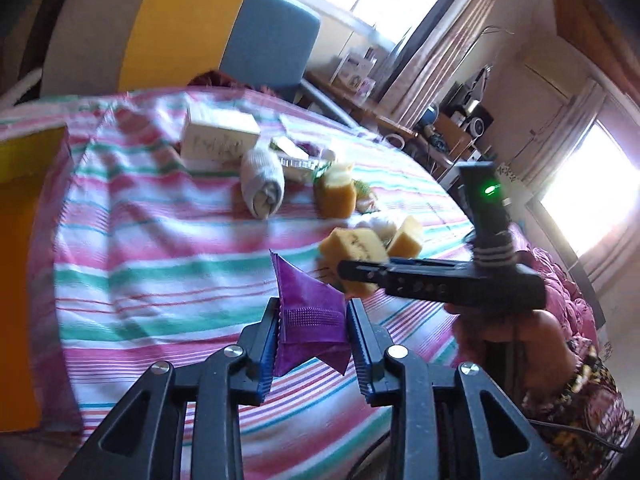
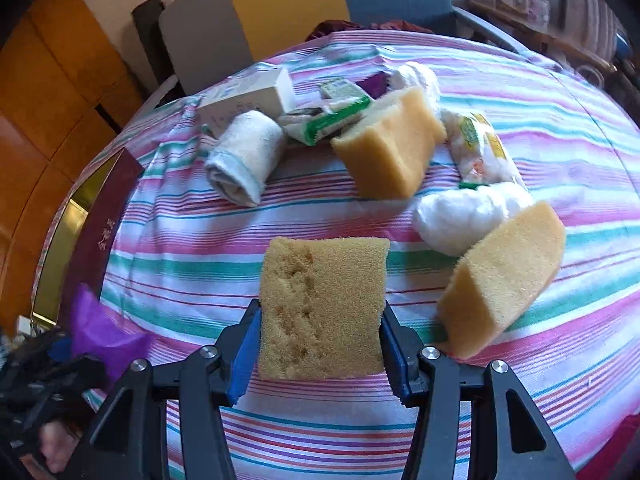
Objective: Organize objects
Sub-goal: 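Carry the purple pouch and yellow sponge with both tools over the gold tray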
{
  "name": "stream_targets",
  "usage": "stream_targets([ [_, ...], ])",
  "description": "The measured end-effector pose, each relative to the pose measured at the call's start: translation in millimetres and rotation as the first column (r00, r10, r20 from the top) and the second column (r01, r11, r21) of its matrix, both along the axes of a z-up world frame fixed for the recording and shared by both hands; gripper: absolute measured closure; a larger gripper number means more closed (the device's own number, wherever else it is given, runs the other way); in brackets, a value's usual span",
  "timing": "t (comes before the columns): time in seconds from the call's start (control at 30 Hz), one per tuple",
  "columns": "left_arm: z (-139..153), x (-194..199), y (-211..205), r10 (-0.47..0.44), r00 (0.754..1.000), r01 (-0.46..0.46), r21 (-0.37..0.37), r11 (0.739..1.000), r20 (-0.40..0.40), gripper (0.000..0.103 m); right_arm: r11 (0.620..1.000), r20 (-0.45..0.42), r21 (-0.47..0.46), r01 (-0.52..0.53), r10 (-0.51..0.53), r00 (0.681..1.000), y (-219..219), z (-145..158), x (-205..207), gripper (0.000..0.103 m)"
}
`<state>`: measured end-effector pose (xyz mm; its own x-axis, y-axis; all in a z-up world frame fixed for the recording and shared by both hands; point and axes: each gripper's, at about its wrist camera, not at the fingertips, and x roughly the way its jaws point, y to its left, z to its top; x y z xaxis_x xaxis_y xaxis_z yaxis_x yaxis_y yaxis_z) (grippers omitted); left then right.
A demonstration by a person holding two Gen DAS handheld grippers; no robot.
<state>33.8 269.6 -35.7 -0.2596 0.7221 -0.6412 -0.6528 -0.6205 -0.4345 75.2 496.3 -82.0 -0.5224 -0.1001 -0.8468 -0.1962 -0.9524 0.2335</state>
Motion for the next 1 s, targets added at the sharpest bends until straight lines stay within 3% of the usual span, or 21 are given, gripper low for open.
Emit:
stream_targets([
  [0.23,37,-10,-64,0.112,0.990,-0.109,0.040,0.993,-0.083,0.071,0.997,-0.017,0.061,-0.046,0.047,0.999,-17,1,-1,0.048],
  [0.53,37,-44,-160,0.328,0.940,-0.327,0.031,0.945,-0.090,0.071,0.991,-0.090,0.096,-0.089,0.098,0.991,-31,8,2,0.048],
  [0.87,9,-63,-244,0.519,0.851,-0.524,-0.076,0.848,-0.075,0.071,0.988,-0.135,0.113,-0.107,0.122,0.983,-66,19,6,0.048],
  [1.0,4,-70,-262,0.562,0.814,-0.581,-0.171,0.796,-0.146,0.071,0.986,-0.199,0.105,-0.133,0.152,0.968,-98,40,5,0.048],
])
